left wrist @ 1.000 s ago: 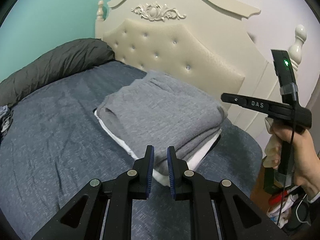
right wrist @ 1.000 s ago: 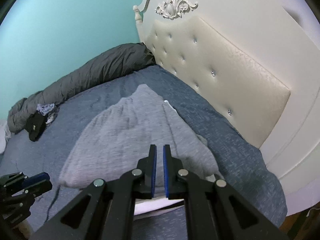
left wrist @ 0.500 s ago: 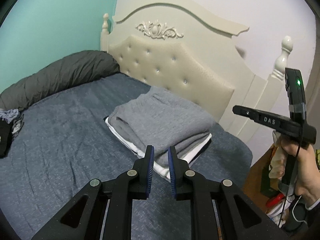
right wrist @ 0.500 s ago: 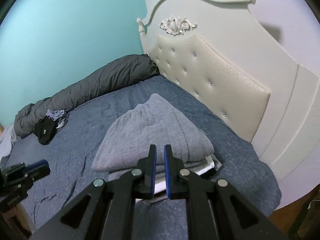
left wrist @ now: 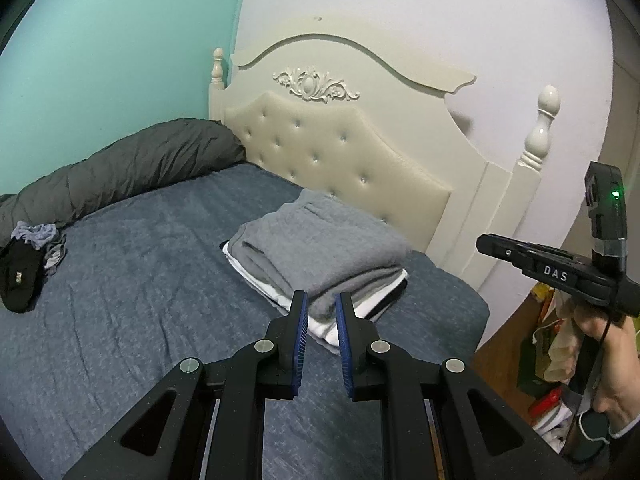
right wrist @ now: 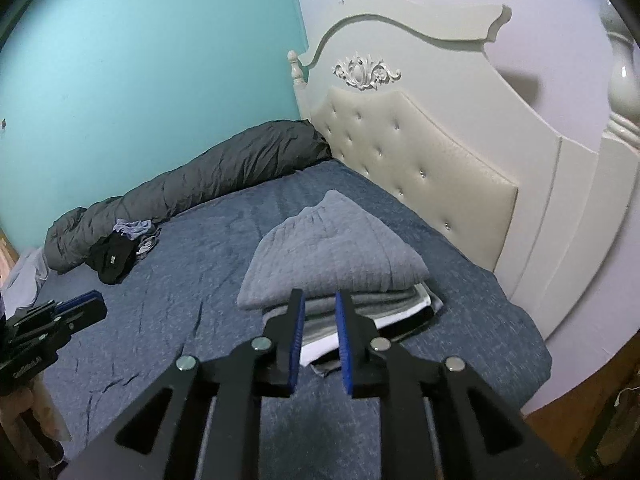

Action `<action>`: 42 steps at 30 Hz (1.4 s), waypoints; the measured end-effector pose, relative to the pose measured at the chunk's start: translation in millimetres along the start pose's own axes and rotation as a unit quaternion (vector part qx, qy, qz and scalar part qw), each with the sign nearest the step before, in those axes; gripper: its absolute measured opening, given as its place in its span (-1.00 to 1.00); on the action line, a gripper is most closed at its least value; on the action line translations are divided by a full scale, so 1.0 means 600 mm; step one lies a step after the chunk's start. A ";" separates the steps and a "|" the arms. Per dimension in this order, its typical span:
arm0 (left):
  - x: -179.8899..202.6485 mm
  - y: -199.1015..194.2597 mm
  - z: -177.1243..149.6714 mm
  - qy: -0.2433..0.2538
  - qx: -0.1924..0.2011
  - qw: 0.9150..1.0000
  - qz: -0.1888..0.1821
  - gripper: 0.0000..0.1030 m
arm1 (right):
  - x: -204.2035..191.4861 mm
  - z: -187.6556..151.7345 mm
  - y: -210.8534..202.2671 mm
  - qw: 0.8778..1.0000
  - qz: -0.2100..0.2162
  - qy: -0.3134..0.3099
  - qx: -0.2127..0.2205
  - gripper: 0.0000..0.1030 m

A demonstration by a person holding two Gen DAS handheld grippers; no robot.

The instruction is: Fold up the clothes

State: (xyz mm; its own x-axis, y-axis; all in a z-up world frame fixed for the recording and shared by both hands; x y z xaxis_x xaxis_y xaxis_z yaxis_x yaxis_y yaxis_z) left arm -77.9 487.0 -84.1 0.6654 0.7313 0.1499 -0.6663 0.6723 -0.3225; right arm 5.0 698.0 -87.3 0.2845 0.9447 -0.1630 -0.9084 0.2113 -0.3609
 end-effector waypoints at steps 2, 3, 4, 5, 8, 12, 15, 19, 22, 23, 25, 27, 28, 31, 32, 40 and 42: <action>0.003 -0.011 0.000 0.000 0.002 1.000 0.000 -0.70 | -0.009 -0.002 -0.019 1.000 0.000 -0.001 0.003 -0.58; 0.005 -0.017 0.000 -0.001 0.003 1.000 0.000 -0.70 | -0.013 -0.003 -0.027 1.000 0.000 -0.001 0.006 -0.50; 0.007 -0.023 -0.001 -0.001 0.004 1.000 0.000 -0.70 | -0.017 -0.004 -0.035 1.000 0.000 -0.001 0.008 -0.44; 0.009 -0.029 -0.001 -0.001 0.004 1.000 -0.001 -0.69 | -0.021 -0.006 -0.043 1.000 0.000 -0.001 0.010 -0.42; 0.011 -0.044 -0.002 0.002 0.007 1.000 0.000 -0.69 | -0.028 -0.010 -0.063 1.000 -0.004 0.003 0.015 -0.35; 0.012 -0.063 -0.005 0.003 0.009 1.000 0.001 -0.63 | -0.037 -0.018 -0.085 1.000 -0.011 0.004 0.022 -0.17; 0.015 -0.077 -0.010 0.009 0.010 1.000 -0.001 -0.51 | -0.047 -0.023 -0.103 1.000 -0.009 0.006 0.029 -0.16; 0.011 -0.091 -0.015 0.007 0.011 1.000 0.001 -0.39 | -0.059 -0.030 -0.127 0.999 -0.009 0.009 0.035 0.04; 0.010 -0.102 -0.015 0.011 0.013 1.000 0.004 -0.28 | -0.065 -0.033 -0.140 0.999 -0.013 0.008 0.041 0.13; 0.009 -0.106 -0.015 0.012 0.015 1.000 0.004 -0.22 | -0.067 -0.034 -0.144 0.999 -0.015 0.008 0.043 0.16; 0.009 -0.113 -0.016 0.015 0.017 1.000 0.005 -0.08 | -0.071 -0.035 -0.152 0.999 -0.018 0.007 0.047 0.22; 0.009 -0.120 -0.016 0.016 0.020 1.000 0.004 0.04 | -0.072 -0.040 -0.158 0.999 -0.022 0.008 0.046 0.24; 0.009 -0.123 -0.017 0.016 0.021 1.000 0.003 0.08 | -0.074 -0.042 -0.160 0.999 -0.022 0.009 0.045 0.30; 0.011 -0.130 -0.020 0.015 0.022 1.000 0.000 0.27 | -0.078 -0.048 -0.166 0.999 -0.021 0.010 0.042 0.41; 0.012 -0.132 -0.021 0.015 0.022 1.000 -0.001 0.33 | -0.080 -0.050 -0.168 0.999 -0.021 0.011 0.041 0.42; 0.010 -0.146 -0.031 0.017 0.021 1.000 0.000 0.72 | -0.082 -0.066 -0.178 0.999 -0.032 0.012 0.033 0.63; 0.007 -0.150 -0.034 0.016 0.022 1.000 -0.001 0.82 | -0.082 -0.069 -0.181 0.999 -0.035 0.010 0.034 0.66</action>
Point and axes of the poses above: each gripper's, at about its wrist camera, not at the fingertips, and y roughly the way its jaws point, x to its right, z to its top, the point moved 8 cm from there along y, roughly the way its jaws point, and after that the axes turned 15 degrees about x, right-handed, at the moved point
